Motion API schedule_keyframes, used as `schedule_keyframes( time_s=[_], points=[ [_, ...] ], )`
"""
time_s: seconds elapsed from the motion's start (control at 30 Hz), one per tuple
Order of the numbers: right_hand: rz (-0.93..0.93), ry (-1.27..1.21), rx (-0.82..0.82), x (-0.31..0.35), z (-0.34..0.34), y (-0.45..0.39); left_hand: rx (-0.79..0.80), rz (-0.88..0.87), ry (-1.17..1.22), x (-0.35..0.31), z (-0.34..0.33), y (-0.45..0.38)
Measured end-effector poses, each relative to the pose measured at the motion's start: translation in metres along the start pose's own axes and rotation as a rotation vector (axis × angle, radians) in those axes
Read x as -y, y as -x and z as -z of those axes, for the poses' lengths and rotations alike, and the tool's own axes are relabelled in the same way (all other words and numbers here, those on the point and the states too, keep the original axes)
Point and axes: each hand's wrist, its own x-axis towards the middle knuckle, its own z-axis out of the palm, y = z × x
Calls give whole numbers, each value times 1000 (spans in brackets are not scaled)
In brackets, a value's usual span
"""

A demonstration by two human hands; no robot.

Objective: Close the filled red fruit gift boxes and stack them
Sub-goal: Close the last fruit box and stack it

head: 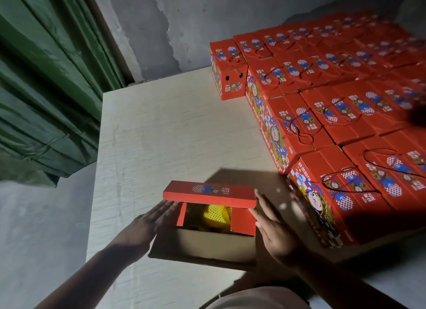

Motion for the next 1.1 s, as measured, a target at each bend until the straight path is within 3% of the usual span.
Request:
schedule_keyframes(
  time_s=[0.2,0.43,0.57,0.63,0.8,0.97,1.1],
  points=[
    [-46,-37,121,-4,14,7,66,-5,39,7,3,7],
    [-66,-153,116,-3,19,-3,-282,206,444,-2,12,-3],
    [-102,-247,126,7,26,-9,-361,221,522,-15,9,-13],
    [-155,-262,145,11,29,-13,-372,188,493,-20,10,-16],
    [-200,-280,183,14,34,-26,-376,121,131,-33,14,-24],
    [-201,-243,176,17,33,-21,-148,94,-72,-37,10,-20],
    [-176,-147,98,25,27,-13,-126,134,-98,-43,6,-23]
  ],
)
